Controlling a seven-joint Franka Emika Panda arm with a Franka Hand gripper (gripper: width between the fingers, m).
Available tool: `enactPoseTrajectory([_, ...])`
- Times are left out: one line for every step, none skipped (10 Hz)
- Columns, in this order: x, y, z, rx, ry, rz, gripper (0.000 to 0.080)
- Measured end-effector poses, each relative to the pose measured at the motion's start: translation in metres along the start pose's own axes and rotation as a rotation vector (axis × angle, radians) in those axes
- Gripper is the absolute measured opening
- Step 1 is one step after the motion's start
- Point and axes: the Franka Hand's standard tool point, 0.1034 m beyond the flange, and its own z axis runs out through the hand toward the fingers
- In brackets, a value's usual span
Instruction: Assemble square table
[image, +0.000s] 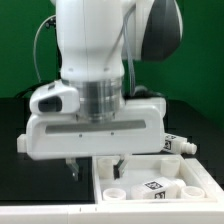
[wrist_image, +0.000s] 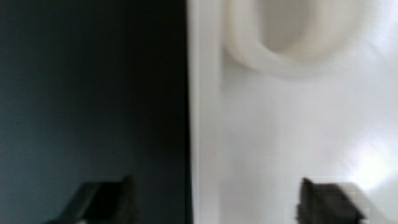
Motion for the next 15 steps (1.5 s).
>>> enactPoseTrajectory([0.005,-0.007,-0.008,0.001,0.011,0.03,0.0603])
enactPoseTrajectory([0.009,-0.016,-0.012,0.002,0.012,0.032,0.0635])
enactPoseTrajectory([0.014,-0.028,-0.015,0.005,0.005,0.097,0.0635])
enactPoseTrajectory([0.021,-0.045,-0.016,0.006,0.012,0.174,0.0647])
enactPoseTrajectory([0.024,-0.058,-0.013,0.008,0.014,0.25,0.0647])
enactPoseTrajectory([0.026,-0.061,-0.014,0.008,0.02,0.299,0.0649])
enactPoseTrajectory([0.026,-0.057,-0.013,0.008,0.024,0.302,0.0649])
enactPoseTrajectory([0.026,-0.057,-0.012,0.008,0.023,0.301,0.0649])
enactPoseTrajectory([0.026,-0.057,-0.012,0.008,0.023,0.301,0.0649])
enactPoseTrajectory([0.026,-0.056,-0.011,0.009,0.021,0.305,0.0649])
enactPoseTrajectory([0.024,-0.051,-0.009,0.015,0.015,0.326,0.0649])
enactPoseTrajectory([0.025,-0.051,-0.009,0.017,0.013,0.359,0.0649])
enactPoseTrajectory([0.027,-0.056,-0.01,0.02,0.016,0.405,0.0649])
enactPoseTrajectory([0.028,-0.064,-0.009,0.021,0.018,0.458,0.0649])
enactPoseTrajectory([0.026,-0.071,-0.005,0.019,0.016,0.498,0.0649])
